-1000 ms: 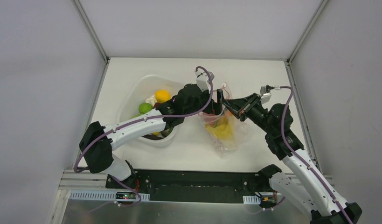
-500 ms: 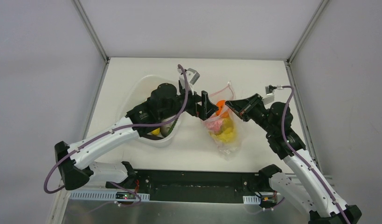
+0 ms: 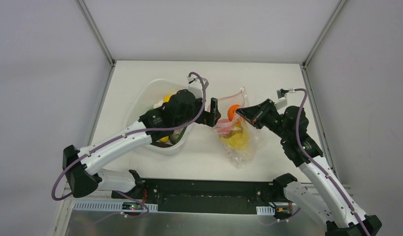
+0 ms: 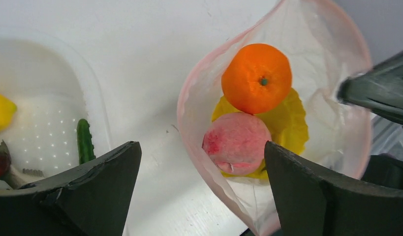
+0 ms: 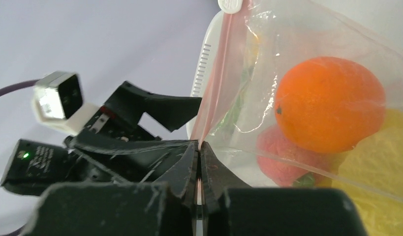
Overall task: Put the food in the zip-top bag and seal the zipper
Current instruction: Adjust the zipper food storage bag at the center of the board.
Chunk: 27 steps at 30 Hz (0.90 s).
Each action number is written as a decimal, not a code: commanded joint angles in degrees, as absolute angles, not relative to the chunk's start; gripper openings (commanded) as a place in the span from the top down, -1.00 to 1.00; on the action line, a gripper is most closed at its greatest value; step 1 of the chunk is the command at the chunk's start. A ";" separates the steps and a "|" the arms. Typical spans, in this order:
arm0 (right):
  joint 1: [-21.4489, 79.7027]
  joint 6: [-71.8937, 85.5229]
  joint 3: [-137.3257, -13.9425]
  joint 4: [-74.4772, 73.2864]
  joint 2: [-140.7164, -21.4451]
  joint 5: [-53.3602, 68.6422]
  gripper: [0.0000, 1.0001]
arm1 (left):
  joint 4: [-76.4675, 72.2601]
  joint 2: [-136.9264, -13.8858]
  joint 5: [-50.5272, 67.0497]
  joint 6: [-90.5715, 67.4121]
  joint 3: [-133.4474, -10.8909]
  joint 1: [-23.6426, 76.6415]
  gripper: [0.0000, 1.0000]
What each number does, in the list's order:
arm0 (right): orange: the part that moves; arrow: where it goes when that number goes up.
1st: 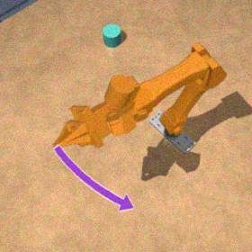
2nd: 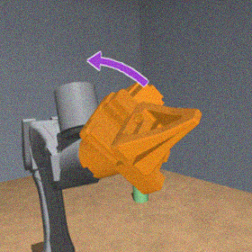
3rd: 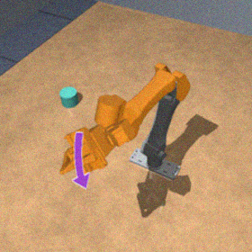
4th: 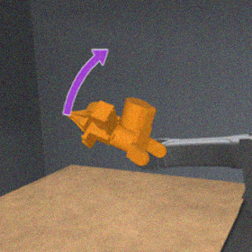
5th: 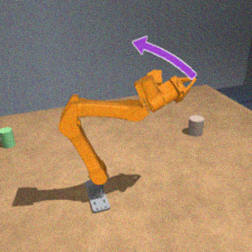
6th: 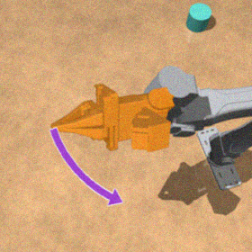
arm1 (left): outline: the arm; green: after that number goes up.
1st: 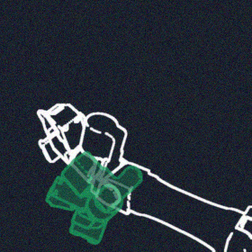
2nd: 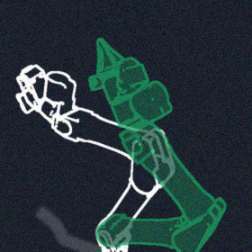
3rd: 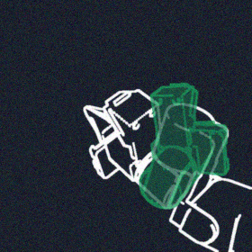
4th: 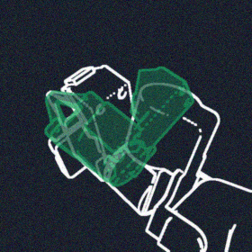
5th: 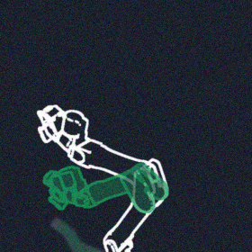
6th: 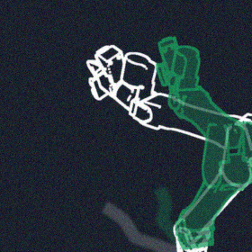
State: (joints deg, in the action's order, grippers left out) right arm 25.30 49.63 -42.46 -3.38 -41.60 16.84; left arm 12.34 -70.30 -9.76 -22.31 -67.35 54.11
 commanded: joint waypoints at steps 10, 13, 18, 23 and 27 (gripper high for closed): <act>24.95 38.14 -52.72 -4.33 -44.06 27.00 0.98 | 5.91 -70.66 4.75 -28.45 -68.90 48.68 0.84; 24.96 33.84 -55.24 -5.18 -42.89 27.79 0.98 | 8.23 -69.26 9.38 -27.08 -73.38 48.71 1.00; 24.95 31.46 -52.45 -12.00 -39.28 11.13 0.94 | 5.53 -66.00 11.12 -28.91 -72.54 48.78 1.00; 24.91 38.07 -46.84 -13.31 -39.61 5.55 0.95 | 7.19 -70.01 10.53 -31.04 -73.95 48.83 1.00; 24.87 35.58 -48.33 -8.53 -39.14 11.32 0.96 | 7.10 -73.60 13.62 -31.28 -76.75 50.17 1.00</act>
State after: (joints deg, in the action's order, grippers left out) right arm 25.12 36.47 -47.20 -13.04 -39.55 9.80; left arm 9.19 -70.98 9.63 -29.78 -73.45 48.80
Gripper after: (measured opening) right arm 0.024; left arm 0.009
